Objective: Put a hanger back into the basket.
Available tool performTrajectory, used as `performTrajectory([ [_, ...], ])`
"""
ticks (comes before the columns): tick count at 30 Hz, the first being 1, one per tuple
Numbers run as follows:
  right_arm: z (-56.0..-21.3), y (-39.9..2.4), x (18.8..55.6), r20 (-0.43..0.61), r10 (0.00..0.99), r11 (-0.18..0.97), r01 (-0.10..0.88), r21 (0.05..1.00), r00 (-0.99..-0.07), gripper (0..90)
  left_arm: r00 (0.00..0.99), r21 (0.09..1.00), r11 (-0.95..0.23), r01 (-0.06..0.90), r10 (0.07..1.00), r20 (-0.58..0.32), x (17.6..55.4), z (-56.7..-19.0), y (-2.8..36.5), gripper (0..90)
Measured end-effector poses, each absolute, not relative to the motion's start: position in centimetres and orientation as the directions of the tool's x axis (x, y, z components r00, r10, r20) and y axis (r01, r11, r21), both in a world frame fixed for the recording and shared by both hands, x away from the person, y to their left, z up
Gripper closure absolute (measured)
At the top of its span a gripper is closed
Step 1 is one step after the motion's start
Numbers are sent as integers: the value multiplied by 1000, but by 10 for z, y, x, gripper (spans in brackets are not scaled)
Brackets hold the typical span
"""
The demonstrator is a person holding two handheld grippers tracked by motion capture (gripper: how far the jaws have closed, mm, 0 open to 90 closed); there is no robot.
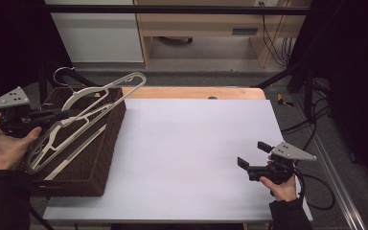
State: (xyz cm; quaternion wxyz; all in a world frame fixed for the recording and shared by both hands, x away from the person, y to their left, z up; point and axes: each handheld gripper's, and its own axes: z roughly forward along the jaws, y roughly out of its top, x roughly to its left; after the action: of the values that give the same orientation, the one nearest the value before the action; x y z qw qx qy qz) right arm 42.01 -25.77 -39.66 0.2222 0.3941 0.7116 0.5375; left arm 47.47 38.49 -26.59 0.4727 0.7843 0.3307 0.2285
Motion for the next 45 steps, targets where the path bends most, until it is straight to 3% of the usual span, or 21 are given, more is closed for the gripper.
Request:
performTrajectory([
  [22,-400,-255,423,111,798,119,335,935,-592,23,610,863,-316,395,792,10,485,-296,456,863],
  [31,-401,-255,423,111,799,119,336,934,-591,23,589,843,-338,418,808,32,491,-304,454,864],
  [45,-401,-254,424,108,801,121,335,935,-589,23,561,808,-306,503,827,-36,492,-344,464,864],
])
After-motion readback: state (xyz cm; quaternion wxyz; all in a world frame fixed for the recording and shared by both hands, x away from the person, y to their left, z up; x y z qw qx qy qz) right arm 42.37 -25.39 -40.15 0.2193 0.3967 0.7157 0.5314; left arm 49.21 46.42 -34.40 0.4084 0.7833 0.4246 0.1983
